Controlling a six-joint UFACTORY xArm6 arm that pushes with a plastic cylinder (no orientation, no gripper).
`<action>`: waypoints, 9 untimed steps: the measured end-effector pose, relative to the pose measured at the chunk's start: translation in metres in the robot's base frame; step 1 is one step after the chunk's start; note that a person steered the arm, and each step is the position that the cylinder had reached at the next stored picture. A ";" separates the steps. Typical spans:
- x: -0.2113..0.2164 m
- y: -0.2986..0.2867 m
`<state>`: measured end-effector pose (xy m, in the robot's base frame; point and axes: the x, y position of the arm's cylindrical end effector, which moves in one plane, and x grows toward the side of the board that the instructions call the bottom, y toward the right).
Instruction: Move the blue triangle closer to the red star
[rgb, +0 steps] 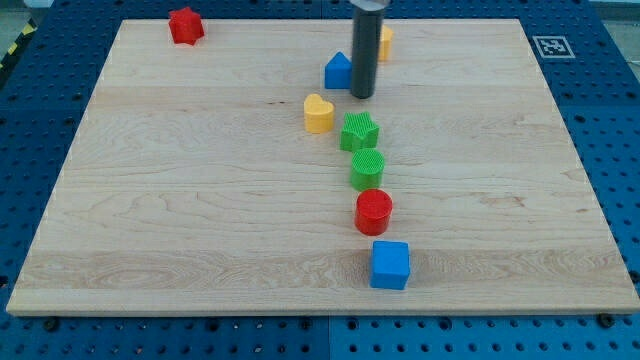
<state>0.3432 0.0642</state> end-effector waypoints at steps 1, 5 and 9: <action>0.000 0.008; -0.036 -0.055; -0.064 -0.153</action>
<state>0.2793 -0.0890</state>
